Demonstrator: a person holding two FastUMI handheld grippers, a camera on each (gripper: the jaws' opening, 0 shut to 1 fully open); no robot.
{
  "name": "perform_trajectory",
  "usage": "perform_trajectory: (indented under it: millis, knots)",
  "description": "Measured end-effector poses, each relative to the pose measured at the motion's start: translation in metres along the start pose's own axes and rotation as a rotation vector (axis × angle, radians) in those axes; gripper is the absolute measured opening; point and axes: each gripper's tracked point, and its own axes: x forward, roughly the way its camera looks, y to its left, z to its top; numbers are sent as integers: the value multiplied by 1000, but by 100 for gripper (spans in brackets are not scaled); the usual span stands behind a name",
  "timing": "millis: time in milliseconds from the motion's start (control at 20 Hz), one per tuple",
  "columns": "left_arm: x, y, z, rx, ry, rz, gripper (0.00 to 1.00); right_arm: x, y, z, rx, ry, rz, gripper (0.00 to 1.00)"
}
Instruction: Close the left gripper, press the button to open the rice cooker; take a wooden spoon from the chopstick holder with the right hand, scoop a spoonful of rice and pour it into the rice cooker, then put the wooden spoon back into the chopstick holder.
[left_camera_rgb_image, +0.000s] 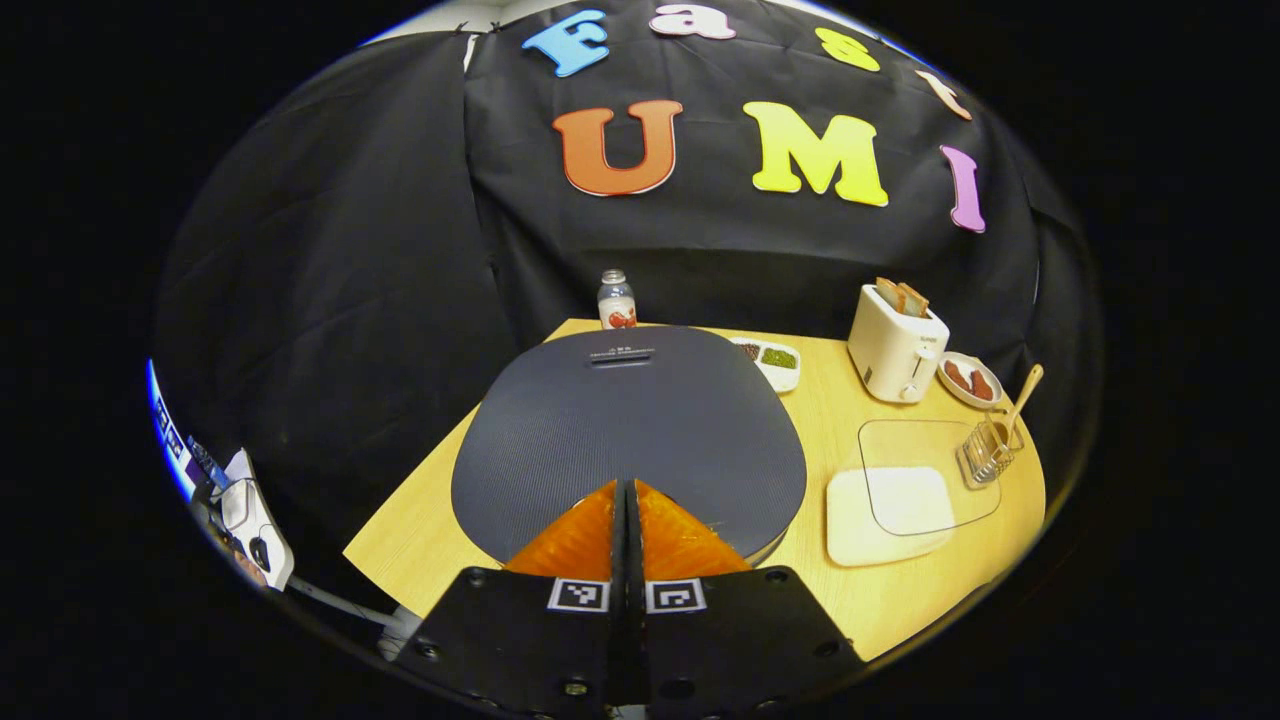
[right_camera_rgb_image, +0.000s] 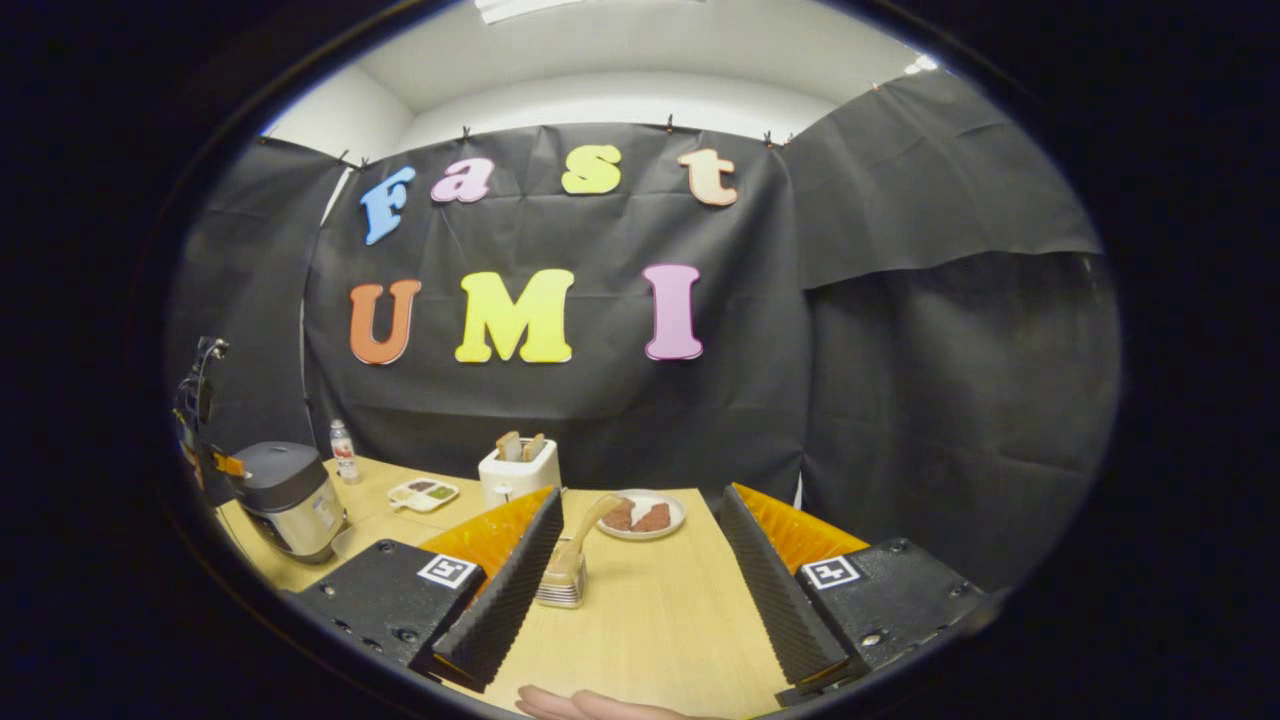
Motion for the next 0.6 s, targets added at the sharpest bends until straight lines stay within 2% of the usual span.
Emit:
perform_trajectory:
  millis: [100, 350, 450, 500, 550, 600]
  knots:
    - [1, 1, -1, 2, -7, 17, 0, 0, 2, -5, 1, 15, 7, 100]
    - [-3, -1, -2, -74, -4, 15, 0, 2, -1, -19, -31, 30, 5, 100]
    - [-11, -2, -4, -64, 5, 14, 0, 5, -3, -30, -26, 53, 5, 100]
    - [-13, -7, -3, -26, 9, -23, 0, 6, -3, -35, -22, 66, 7, 100]
    - [-23, -2, -4, -22, 10, 2, 6, 9, -3, -39, -23, 77, 7, 100]
    - [-29, 6, -4, -47, 11, 16, 28, 11, -4, -41, -25, 80, 5, 100]
